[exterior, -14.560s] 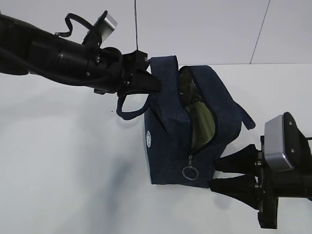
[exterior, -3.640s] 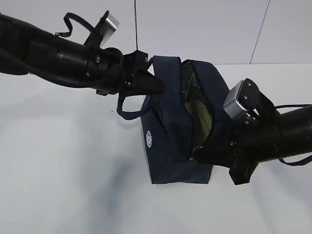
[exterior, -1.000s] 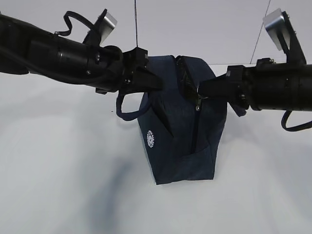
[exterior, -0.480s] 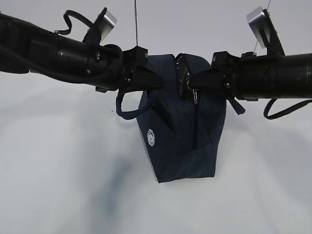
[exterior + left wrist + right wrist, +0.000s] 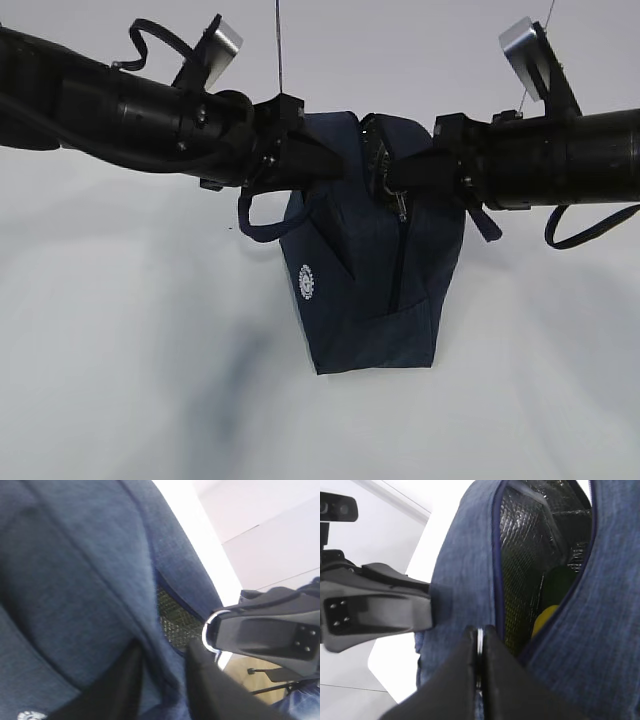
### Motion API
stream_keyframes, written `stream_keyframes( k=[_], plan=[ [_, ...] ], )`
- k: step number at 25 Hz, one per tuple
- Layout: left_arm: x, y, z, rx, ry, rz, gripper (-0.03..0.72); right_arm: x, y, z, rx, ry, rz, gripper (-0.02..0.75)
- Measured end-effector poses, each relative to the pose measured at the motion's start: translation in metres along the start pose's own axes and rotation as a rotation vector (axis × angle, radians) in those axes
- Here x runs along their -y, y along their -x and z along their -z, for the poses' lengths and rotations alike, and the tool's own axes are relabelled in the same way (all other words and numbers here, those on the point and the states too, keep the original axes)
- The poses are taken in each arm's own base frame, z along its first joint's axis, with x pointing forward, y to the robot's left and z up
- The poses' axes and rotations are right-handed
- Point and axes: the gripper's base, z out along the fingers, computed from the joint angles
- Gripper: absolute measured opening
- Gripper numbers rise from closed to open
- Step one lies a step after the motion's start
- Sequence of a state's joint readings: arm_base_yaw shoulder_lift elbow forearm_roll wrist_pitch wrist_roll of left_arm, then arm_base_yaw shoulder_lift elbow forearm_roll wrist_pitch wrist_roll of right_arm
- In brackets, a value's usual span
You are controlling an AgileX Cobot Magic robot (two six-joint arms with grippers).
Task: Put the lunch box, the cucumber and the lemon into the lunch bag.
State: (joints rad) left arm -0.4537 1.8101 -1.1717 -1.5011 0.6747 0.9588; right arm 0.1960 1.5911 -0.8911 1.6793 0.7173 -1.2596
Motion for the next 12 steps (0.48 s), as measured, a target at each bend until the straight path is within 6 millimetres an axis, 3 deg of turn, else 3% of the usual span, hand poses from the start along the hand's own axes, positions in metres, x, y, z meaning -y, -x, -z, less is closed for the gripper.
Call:
stream_keyframes(
  k=[4,7,12],
  plan=[
    [0.001,-0.001,0.000,-0.006,-0.014,0.008,0.332,0.000,0.000,0.000,0.000,0.003,0.000,0.006],
    [0.001,-0.001,0.003,-0.023,-0.004,-0.004,0.351,0.000,0.000,0.000,0.000,0.003,0.000,0.007],
    [0.004,0.008,0.028,-0.018,0.035,-0.032,0.356,0.000,0.000,0.000,0.000,0.003,0.000,0.007]
  ],
)
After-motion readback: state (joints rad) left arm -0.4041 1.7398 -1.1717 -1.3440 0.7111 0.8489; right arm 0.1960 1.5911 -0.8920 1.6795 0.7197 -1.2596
